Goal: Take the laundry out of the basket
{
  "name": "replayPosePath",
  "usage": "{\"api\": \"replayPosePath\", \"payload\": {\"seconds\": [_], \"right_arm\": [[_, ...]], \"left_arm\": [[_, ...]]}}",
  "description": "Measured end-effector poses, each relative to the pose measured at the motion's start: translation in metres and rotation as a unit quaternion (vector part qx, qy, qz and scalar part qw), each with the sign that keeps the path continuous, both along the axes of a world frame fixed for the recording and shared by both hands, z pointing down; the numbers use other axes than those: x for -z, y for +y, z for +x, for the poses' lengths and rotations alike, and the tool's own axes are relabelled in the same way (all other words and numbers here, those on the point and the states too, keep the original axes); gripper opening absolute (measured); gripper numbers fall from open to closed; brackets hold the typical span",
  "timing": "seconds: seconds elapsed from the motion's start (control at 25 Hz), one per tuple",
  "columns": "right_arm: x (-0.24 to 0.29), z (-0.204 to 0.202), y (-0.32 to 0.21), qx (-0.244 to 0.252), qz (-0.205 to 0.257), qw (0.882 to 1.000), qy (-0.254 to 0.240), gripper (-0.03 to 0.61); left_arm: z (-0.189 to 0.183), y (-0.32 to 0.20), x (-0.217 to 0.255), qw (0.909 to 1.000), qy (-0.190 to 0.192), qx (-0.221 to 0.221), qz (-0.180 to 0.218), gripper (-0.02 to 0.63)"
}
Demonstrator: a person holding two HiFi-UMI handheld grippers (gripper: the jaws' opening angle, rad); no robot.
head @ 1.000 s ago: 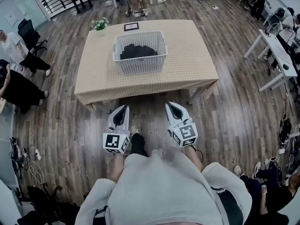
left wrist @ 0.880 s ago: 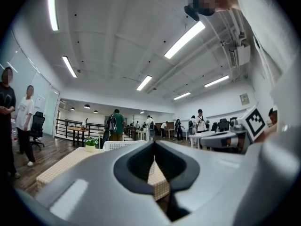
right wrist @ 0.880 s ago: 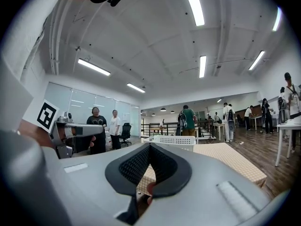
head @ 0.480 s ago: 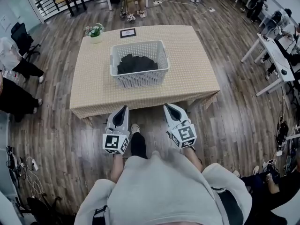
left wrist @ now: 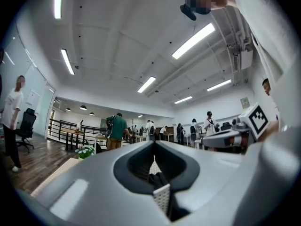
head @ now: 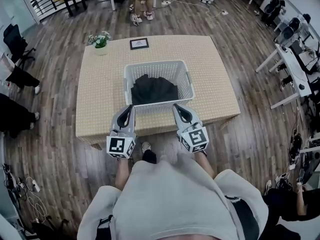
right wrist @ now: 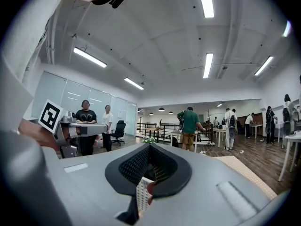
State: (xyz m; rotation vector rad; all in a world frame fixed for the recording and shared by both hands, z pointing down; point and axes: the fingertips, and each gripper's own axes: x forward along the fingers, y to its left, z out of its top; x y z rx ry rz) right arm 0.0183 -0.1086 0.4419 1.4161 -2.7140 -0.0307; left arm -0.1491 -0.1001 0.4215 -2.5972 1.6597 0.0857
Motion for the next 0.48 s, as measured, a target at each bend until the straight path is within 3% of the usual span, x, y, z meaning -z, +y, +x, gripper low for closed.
{"api": "replayPosePath", "payload": {"seconds": [0.48], "right_arm": [[0.036,-0.035,-0.126,-0.043,0.039,0.998,-0.008,-0.001]], "left_arm": [[-0.047,-0.127,0.032,0.9992,-0.005,-0.028,0.03,0.011]]}}
